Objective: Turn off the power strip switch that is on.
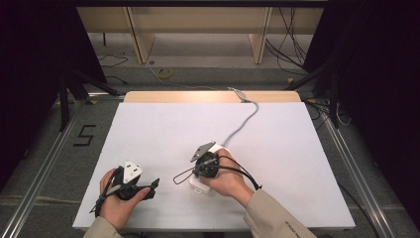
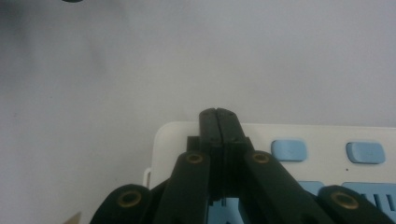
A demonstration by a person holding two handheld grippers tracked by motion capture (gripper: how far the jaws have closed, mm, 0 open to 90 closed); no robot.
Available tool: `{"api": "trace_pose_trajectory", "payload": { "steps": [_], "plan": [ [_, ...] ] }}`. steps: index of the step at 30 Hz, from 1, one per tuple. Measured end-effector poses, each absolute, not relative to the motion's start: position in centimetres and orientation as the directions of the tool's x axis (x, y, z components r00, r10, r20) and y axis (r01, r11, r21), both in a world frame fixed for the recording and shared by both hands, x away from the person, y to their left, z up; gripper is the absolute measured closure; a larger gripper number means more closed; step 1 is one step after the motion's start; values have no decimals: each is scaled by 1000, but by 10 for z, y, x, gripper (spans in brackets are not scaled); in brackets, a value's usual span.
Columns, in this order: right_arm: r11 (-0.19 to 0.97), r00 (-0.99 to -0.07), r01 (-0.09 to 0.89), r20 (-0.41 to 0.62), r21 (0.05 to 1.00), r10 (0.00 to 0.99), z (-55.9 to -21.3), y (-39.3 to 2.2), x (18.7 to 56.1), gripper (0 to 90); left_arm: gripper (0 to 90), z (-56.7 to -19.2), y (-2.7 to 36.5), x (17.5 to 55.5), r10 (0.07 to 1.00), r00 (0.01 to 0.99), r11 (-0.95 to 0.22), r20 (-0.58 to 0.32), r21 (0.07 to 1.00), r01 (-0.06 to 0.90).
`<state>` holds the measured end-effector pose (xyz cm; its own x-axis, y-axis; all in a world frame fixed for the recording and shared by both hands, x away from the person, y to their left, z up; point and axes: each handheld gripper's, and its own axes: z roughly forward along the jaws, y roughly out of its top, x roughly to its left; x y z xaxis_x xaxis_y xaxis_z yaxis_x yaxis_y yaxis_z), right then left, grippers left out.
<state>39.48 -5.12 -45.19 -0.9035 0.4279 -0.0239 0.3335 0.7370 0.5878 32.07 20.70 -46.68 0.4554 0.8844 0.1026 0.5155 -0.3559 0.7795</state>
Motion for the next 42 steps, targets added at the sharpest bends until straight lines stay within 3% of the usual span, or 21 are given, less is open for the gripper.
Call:
{"api": "trace_pose_trajectory", "payload": {
  "steps": [34, 42],
  "plan": [
    [723, -900, 329, -30, 608, 435, -450, -57, 393, 900, 160, -468, 206, 321, 883, 457, -358, 102, 776, 520],
    [714, -895, 325, -42, 621, 444, -446, -68, 392, 859, 161, -468, 206, 321, 884, 457, -357, 101, 778, 518]
  ]
}}
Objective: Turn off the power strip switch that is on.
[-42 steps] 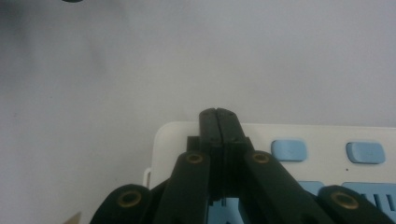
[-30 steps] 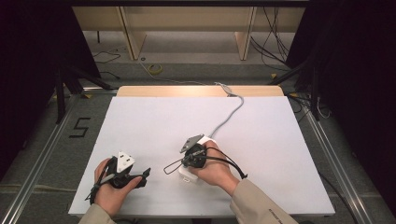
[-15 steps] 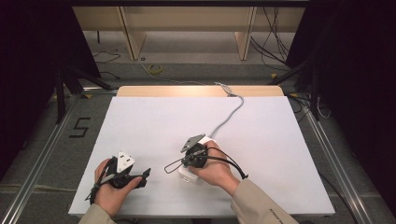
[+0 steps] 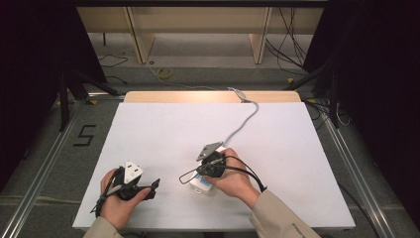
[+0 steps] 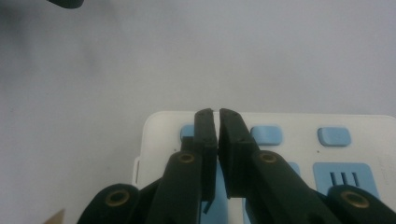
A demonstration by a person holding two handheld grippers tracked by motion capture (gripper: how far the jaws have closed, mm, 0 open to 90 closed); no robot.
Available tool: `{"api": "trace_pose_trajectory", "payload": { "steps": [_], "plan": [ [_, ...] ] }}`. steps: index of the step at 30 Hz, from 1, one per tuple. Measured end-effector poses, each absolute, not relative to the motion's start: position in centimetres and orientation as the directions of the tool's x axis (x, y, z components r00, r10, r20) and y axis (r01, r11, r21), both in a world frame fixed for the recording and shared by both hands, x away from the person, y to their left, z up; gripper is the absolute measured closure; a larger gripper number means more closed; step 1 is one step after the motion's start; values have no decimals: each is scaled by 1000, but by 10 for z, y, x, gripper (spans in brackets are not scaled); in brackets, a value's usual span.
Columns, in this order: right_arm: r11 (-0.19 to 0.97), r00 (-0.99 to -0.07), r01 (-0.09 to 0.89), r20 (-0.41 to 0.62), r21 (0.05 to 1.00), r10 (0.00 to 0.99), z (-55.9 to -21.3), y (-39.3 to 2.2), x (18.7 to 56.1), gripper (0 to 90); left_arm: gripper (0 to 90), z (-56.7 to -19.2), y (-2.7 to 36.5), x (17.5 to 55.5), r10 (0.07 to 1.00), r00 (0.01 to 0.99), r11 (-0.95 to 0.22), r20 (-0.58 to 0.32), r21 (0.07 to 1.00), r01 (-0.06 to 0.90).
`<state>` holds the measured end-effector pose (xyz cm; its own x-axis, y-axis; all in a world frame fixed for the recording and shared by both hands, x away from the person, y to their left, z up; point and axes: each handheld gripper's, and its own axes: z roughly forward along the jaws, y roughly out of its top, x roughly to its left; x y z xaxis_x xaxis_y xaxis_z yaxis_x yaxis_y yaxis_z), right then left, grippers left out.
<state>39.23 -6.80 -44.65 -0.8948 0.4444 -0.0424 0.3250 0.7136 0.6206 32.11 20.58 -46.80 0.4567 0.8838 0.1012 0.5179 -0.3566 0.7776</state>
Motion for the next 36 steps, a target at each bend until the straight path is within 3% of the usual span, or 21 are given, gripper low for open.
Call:
{"api": "trace_pose_trajectory", "payload": {
  "steps": [16, 21, 36],
  "plan": [
    [679, -868, 356, -43, 642, 495, -437, -113, 388, 743, 161, -469, 205, 321, 883, 459, -360, 102, 775, 520],
    [651, -849, 378, -35, 658, 528, -437, -130, 386, 668, 161, -470, 204, 321, 881, 462, -363, 103, 772, 522],
    [543, -773, 455, 10, 706, 635, -445, -212, 371, 555, 161, -471, 204, 321, 882, 462, -363, 98, 767, 530]
  ]
}}
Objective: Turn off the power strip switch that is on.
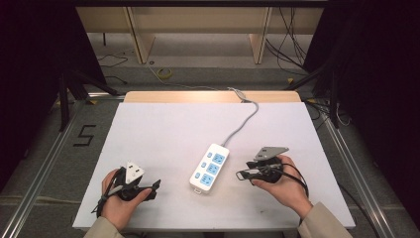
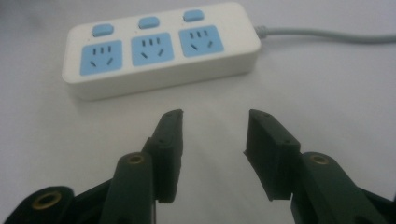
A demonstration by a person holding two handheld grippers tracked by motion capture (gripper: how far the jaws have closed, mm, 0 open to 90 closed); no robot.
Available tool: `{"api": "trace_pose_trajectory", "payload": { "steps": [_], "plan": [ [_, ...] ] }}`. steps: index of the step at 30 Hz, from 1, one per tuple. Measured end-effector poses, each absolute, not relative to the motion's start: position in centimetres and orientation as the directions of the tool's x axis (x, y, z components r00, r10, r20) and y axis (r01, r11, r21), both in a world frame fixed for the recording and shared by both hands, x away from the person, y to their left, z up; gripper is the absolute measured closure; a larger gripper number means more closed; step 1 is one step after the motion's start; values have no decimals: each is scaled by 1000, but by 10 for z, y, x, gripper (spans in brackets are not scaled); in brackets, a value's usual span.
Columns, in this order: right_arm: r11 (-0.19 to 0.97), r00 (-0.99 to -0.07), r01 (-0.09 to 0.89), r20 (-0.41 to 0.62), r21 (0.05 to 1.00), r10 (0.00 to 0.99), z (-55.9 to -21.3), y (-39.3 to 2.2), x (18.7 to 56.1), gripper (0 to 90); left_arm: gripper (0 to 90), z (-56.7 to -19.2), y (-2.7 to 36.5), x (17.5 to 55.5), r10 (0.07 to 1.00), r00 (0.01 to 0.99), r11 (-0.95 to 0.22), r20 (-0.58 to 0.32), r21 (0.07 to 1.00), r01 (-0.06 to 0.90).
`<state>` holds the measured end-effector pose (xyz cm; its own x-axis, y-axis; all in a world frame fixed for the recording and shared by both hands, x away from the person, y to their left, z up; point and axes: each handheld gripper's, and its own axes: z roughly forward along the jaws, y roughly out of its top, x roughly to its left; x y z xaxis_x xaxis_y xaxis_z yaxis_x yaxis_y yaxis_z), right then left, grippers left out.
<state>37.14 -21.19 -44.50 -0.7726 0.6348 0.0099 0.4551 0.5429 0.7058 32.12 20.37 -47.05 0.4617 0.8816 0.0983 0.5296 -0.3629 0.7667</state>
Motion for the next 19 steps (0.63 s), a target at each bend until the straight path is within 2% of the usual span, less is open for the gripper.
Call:
{"api": "trace_pose_trajectory", "payload": {
  "steps": [10, 19],
  "plan": [
    [446, -708, 475, 28, 759, 706, -460, -267, 349, 500, 160, -472, 204, 322, 883, 461, -356, 89, 768, 533],
    [392, -676, 459, 27, 797, 736, -467, -283, 335, 464, 154, -476, 207, 326, 888, 454, -338, 67, 765, 549]
  ]
}}
